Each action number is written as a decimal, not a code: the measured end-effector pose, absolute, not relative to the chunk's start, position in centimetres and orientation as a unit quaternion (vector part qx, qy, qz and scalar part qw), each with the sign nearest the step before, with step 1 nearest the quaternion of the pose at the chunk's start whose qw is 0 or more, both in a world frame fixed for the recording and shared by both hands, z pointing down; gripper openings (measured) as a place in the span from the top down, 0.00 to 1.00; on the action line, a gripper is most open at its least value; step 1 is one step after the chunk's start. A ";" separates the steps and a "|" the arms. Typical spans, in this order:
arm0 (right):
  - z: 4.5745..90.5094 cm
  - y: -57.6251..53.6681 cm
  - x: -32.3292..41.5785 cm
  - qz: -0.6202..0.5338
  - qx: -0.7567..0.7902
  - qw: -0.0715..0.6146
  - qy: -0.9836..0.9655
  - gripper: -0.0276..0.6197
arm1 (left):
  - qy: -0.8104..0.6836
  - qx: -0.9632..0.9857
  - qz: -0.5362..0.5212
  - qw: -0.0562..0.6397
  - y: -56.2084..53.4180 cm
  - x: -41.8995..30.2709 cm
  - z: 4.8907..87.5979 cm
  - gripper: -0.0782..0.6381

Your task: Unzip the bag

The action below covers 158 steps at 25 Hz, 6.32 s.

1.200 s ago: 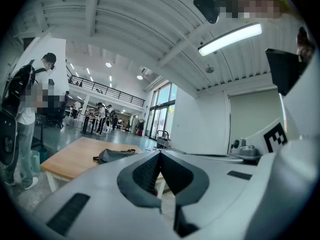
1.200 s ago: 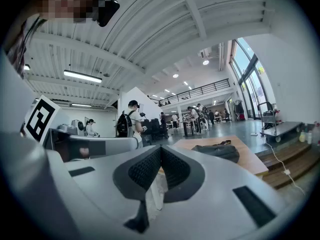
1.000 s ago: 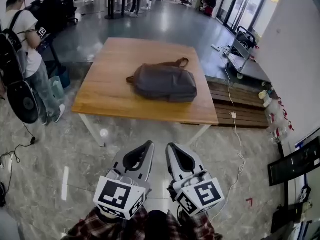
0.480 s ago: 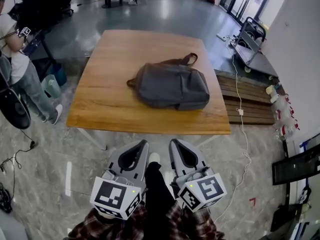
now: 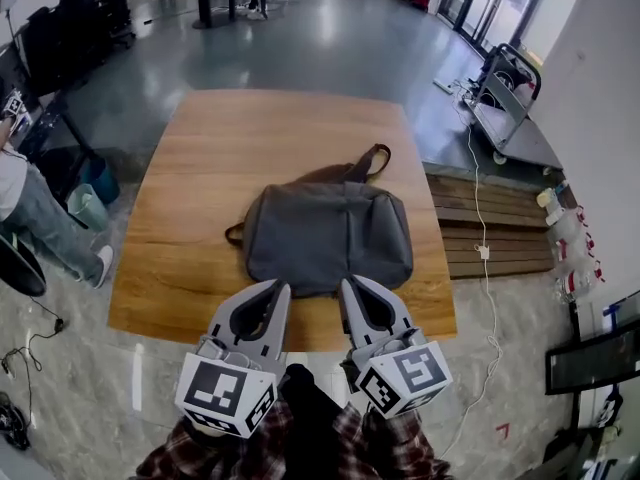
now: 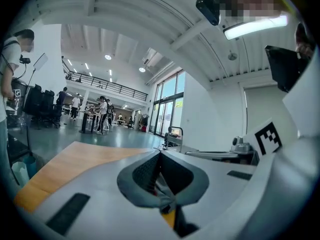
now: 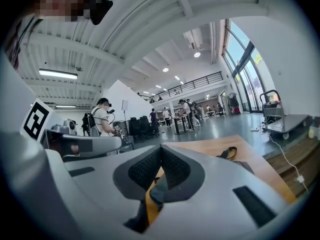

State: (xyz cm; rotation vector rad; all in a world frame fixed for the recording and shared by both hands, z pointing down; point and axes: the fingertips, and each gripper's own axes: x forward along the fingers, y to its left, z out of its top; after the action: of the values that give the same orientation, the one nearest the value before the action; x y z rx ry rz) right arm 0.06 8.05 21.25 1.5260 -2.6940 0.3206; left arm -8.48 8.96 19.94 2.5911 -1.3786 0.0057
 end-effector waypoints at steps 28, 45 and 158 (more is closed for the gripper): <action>43.7 1.6 5.2 0.494 0.544 0.026 -0.678 0.83 | -0.162 0.923 0.348 0.014 -11.4 1.5 43.4 0.88; 48.8 -0.4 3.0 0.575 0.521 -0.076 -0.626 0.82 | -0.106 0.897 0.427 -0.042 -10.0 -0.1 52.0 0.88; 51.2 -1.8 10.3 0.148 0.467 0.437 -0.754 0.93 | -0.139 0.848 0.437 0.267 -4.0 2.2 51.7 0.88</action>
State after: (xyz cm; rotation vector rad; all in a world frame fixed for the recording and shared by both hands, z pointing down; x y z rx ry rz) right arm 10.34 -1.75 51.16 1.1608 -1.8758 0.3677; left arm 2.15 -4.02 51.69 2.2873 -0.3758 1.1788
